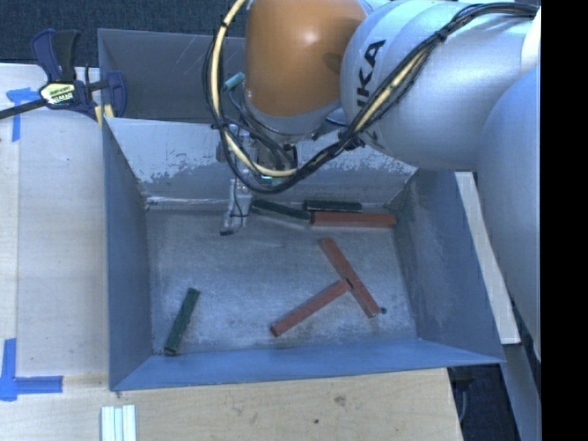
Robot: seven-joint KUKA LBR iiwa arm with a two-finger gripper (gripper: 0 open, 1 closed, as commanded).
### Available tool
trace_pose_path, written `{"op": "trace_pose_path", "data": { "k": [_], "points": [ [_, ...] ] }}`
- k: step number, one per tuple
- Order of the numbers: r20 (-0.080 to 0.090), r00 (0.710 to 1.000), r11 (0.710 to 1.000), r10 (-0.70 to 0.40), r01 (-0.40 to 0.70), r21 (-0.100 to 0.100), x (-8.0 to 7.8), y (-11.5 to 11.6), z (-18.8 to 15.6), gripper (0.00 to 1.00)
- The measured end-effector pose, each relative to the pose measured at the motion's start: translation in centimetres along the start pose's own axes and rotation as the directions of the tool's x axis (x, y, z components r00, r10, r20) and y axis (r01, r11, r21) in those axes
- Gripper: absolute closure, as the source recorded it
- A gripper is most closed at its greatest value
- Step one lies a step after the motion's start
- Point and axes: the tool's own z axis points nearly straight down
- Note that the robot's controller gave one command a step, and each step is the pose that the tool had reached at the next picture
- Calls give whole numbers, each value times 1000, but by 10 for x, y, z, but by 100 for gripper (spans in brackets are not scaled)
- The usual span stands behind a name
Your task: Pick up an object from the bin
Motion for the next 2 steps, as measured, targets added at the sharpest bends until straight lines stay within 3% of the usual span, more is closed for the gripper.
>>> {"op": "trace_pose_path", "data": {
  "k": [1,2],
  "points": [
    [9,1000,1000,2,-2,-2,-1,-1,-6,0],
    [10,990,990,-140,140,-1,21,6,38,0]
  ]
}}
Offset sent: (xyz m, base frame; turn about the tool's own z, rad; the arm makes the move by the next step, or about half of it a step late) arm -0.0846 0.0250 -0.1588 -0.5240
